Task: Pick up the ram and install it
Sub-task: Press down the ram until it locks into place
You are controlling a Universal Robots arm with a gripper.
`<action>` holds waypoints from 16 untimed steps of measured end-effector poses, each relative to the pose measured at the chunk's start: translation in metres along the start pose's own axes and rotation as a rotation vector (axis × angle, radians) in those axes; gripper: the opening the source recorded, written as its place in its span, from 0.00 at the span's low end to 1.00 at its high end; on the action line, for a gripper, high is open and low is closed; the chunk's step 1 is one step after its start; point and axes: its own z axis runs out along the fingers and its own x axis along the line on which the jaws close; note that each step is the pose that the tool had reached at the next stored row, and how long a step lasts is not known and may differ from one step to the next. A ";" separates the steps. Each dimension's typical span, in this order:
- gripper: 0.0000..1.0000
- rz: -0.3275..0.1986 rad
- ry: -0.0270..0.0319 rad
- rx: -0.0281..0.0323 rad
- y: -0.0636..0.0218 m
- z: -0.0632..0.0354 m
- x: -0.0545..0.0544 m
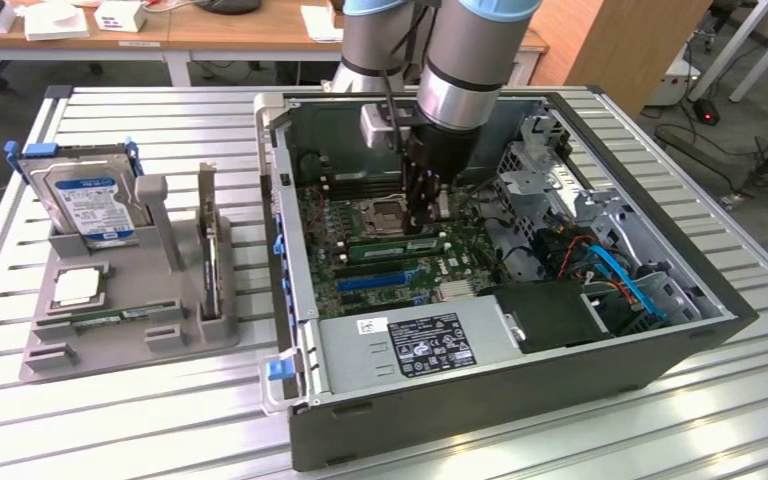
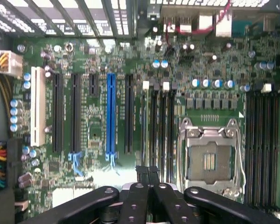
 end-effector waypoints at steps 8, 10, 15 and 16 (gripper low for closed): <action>0.09 0.000 0.0000 0.0000 0.0161 0.0017 0.000; 0.09 0.000 0.0000 0.0000 0.0210 0.0021 0.000; 0.09 0.000 0.0000 0.0000 0.0345 0.0033 0.000; 0.09 0.000 0.0000 0.0000 0.0365 0.0036 0.000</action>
